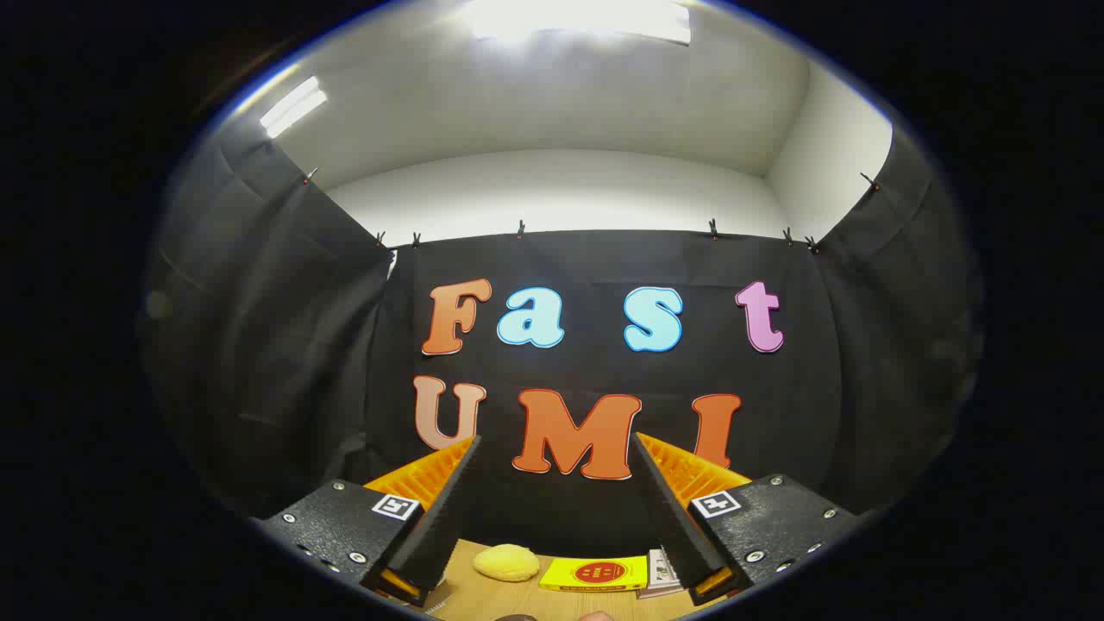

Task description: Open the storage box then place both shoes into the box .Put the left shoe in first, then the right shoe, with the right side of both shoes facing outward in a uniform manner.

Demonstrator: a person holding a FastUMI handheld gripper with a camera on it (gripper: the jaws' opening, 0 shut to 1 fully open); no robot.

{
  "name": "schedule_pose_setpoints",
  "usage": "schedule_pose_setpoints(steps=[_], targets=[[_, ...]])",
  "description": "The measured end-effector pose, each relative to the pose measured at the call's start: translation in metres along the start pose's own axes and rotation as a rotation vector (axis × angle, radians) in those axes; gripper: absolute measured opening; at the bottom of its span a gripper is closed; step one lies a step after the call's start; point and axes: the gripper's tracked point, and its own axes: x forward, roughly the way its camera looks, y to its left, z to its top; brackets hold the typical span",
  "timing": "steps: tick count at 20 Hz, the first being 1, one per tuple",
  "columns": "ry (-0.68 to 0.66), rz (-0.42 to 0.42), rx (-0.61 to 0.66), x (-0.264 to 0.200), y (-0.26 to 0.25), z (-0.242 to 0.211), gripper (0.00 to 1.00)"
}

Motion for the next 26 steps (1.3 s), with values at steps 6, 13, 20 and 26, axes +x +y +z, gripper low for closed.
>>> schedule_pose_setpoints(steps=[6,13,20,26], targets=[[0.002,-0.014,-0.009,0.002,-0.002,-0.002,0.99],[-0.006,-0.015,-0.009,0.002,-0.002,-0.001,0.99],[0.024,0.003,0.001,0.008,0.003,-0.015,0.99],[0.097,0.027,0.03,0.014,0.006,-0.052,0.99]])
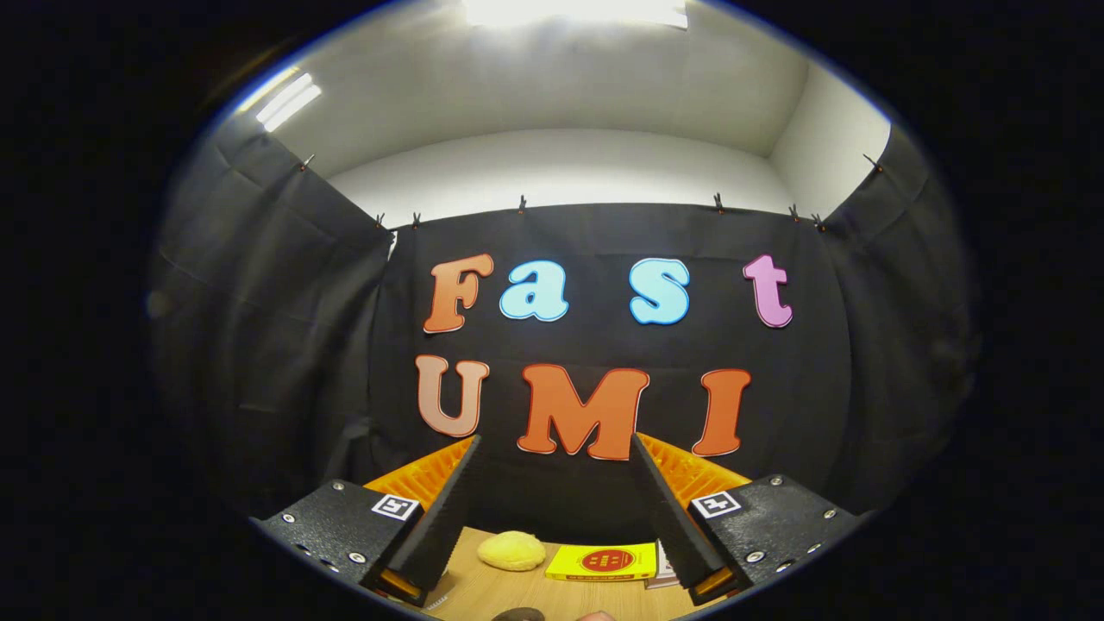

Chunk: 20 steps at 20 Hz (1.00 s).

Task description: Open the storage box then place both shoes into the box .Put the left shoe in first, then the right shoe, with the right side of both shoes facing outward in a uniform manner.

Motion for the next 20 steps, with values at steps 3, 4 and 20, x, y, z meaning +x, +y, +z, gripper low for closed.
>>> schedule_pose_setpoints(steps=[3,4,20], targets=[[0.031,0.013,0.011,0.005,0.0,-0.018,0.99],[0.044,0.02,0.012,0.008,0.002,-0.026,0.99],[0.565,0.374,0.335,-0.002,0.121,-0.238,0.99]])
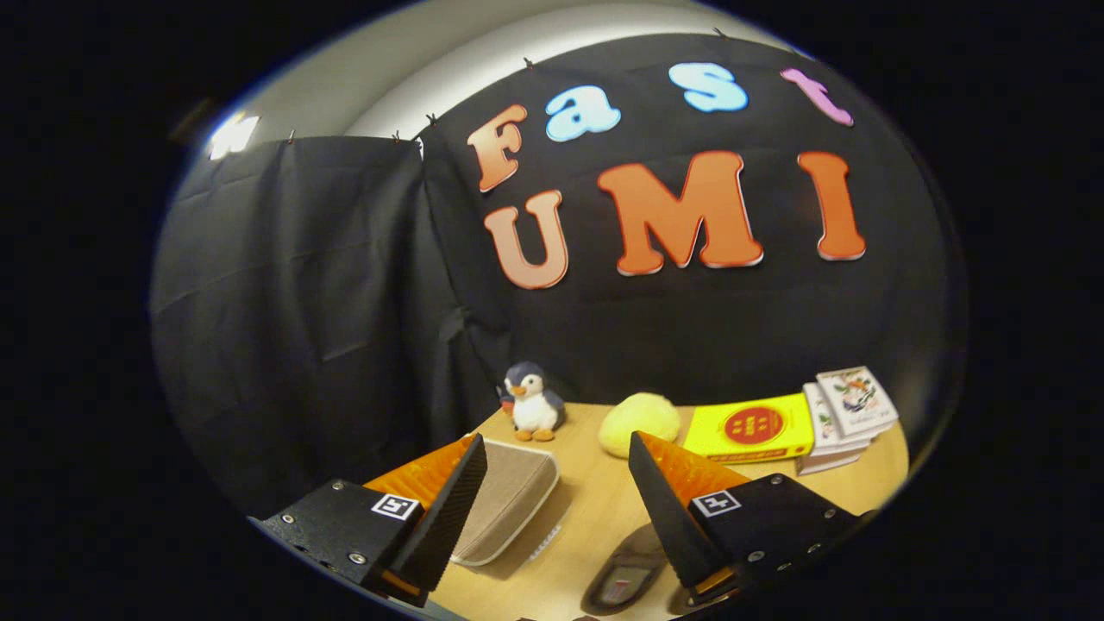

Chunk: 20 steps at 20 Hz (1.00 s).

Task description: Open the storage box then place both shoes into the box .Put the left shoe in first, then the right shoe, with the right side of both shoes facing outward in a uniform manner.

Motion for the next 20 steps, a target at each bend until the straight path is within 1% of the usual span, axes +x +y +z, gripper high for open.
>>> schedule_pose_setpoints(steps=[2,4,7,9,11,12,16,18,20], targets=[[0.088,0.044,0.078,0.017,0.005,-0.026,0.98],[0.161,0.08,0.123,0.029,0.008,-0.054,0.97],[0.305,0.179,0.205,0.042,0.025,-0.1,0.97],[0.372,0.233,0.244,0.052,0.037,-0.125,0.97],[0.437,0.257,0.263,0.064,0.043,-0.153,0.97],[0.464,0.276,0.292,0.068,0.046,-0.164,0.97],[0.484,0.404,0.545,0.084,0.067,-0.167,0.97],[0.481,0.431,0.655,0.087,0.063,-0.171,0.96],[0.481,0.456,0.727,0.093,0.062,-0.173,0.96]])
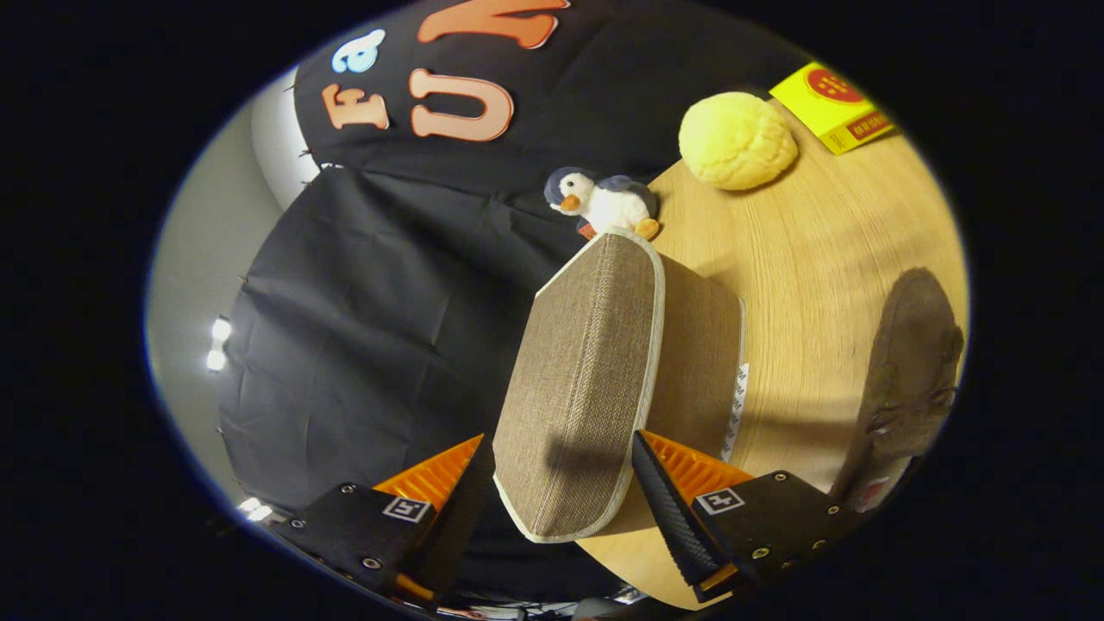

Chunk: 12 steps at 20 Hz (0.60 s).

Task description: Open the storage box then place both shoes into the box .Put the left shoe in first, then the right shoe, with the right side of both shoes facing outward in a uniform manner.

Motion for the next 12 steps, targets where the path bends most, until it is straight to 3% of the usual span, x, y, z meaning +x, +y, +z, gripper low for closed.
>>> schedule_pose_setpoints(steps=[5,9,12], targets=[[0.064,0.068,0.104,0.016,-0.007,-0.018,0.96],[0.031,0.144,0.203,0.012,-0.01,-0.014,0.95],[0.013,0.181,0.23,0.008,-0.004,-0.014,0.82]])
